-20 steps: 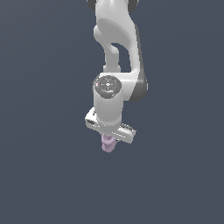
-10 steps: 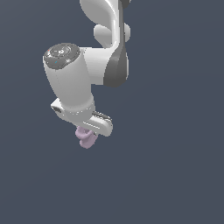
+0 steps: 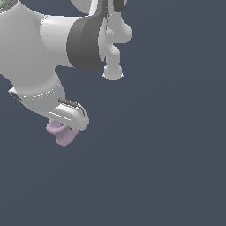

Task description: Pick up the object and move it to a goal position.

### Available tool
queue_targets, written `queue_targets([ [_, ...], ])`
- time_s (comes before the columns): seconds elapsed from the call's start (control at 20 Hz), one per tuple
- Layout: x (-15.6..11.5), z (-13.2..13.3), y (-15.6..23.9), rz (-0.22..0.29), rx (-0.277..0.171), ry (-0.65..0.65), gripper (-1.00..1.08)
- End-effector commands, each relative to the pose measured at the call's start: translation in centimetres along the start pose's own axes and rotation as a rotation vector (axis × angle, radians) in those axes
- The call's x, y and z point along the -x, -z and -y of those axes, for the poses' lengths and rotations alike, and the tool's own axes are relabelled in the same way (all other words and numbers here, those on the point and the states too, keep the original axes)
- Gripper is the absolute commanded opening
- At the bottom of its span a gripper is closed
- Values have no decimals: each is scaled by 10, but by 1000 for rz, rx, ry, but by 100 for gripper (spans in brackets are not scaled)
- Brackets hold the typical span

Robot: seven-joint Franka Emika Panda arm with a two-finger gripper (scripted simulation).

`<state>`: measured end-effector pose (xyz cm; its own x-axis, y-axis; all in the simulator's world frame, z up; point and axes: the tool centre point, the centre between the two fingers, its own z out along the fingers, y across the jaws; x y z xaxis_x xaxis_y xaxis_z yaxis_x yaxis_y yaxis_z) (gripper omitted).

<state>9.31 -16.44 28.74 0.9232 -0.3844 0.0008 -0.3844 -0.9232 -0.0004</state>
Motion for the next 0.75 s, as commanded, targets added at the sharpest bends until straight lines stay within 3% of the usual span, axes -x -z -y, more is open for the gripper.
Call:
queue_targets([
  [0.0, -6, -9, 10, 1, 0, 2, -100],
  [0.7, -19, -24, 29, 1, 1, 2, -100],
])
